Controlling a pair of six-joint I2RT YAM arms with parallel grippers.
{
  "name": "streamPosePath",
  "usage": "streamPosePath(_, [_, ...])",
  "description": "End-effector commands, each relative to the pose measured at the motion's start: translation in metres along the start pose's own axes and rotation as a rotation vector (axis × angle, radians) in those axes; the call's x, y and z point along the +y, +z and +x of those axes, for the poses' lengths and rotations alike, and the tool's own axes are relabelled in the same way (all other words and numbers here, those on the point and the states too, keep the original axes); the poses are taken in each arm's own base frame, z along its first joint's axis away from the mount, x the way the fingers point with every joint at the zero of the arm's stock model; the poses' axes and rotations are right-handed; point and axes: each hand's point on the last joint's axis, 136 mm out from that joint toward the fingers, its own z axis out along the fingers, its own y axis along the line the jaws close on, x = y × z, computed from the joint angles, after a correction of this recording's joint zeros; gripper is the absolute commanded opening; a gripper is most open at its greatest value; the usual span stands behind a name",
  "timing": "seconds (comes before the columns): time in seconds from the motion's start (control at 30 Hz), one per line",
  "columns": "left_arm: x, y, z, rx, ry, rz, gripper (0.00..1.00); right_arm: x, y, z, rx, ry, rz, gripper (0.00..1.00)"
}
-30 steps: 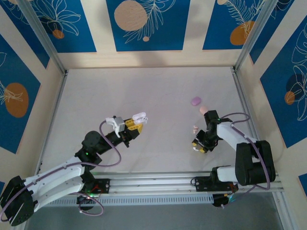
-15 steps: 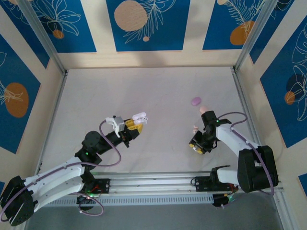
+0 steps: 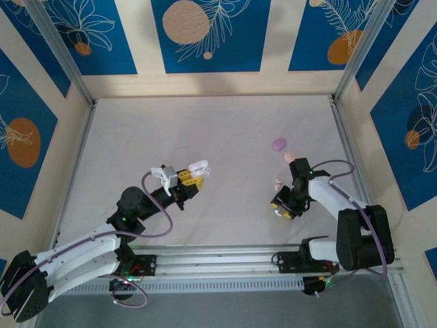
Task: Insert wireless bluetooth earbuds into charging case
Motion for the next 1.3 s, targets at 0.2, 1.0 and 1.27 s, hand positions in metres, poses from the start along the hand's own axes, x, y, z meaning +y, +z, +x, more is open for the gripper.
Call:
streamPosePath(0.2, [-0.003, -0.001, -0.009, -0.037, -0.011, 0.009, 0.08, 0.006, 0.005, 0.022, 0.070, -0.004, -0.037, 0.47])
streamPosePath(1.0, [-0.003, -0.002, -0.009, -0.037, -0.015, 0.005, 0.08, 0.002, -0.018, 0.008, -0.055, -0.122, 0.154, 0.47])
streamPosePath(1.27, [-0.003, -0.001, -0.009, -0.033, -0.010, 0.005, 0.08, 0.010, -0.006, 0.000, -0.026, -0.108, 0.155, 0.46])
